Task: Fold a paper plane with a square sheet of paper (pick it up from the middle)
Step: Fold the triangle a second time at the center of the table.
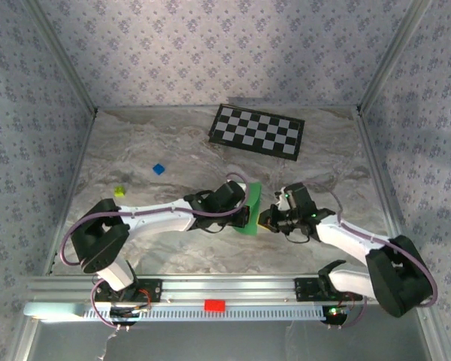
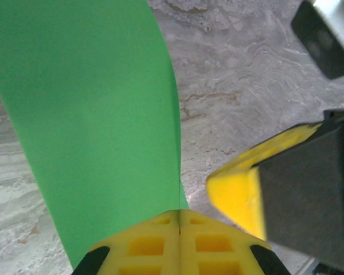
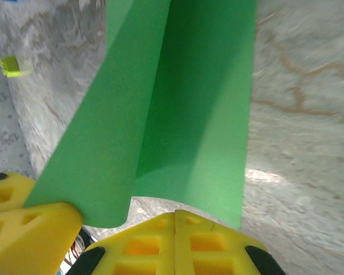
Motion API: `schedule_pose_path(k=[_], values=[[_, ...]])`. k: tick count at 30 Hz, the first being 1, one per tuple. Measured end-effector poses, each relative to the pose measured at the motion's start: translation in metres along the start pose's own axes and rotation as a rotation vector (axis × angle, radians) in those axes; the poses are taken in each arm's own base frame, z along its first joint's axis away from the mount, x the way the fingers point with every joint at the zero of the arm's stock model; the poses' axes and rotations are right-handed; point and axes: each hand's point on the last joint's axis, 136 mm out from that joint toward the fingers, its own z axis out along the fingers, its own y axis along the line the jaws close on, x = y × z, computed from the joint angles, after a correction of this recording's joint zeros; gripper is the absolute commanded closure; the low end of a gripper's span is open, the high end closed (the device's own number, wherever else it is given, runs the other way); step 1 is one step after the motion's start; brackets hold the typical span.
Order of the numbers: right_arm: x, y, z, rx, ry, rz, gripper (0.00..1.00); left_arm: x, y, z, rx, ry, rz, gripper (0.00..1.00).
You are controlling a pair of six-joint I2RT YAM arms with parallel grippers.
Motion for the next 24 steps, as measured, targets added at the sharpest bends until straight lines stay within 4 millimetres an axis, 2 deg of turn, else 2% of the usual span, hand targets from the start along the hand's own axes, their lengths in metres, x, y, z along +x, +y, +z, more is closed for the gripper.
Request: schedule_pose_path(k=[4,11,18,24], values=[[0.01,-0.002,0.017,0.018,0.04,-0.006,0.95,0.002,0.003,0.0,-0.011,0.006,0.002,1.0],[0.016,-0.028,0.029,0.119,0.062,0.015,0.95,0.002,0.007,0.0,-0.024,0.01,0.005,1.0],[0.005,-0.036,0.02,0.185,0.051,-0.016,0.95,0.001,0.009,0.001,-0.02,0.015,0.007,1.0],[-0.004,-0.046,0.008,0.222,0.045,-0.022,0.92,0.007,0.015,0.011,-0.028,0.047,0.0,1.0]])
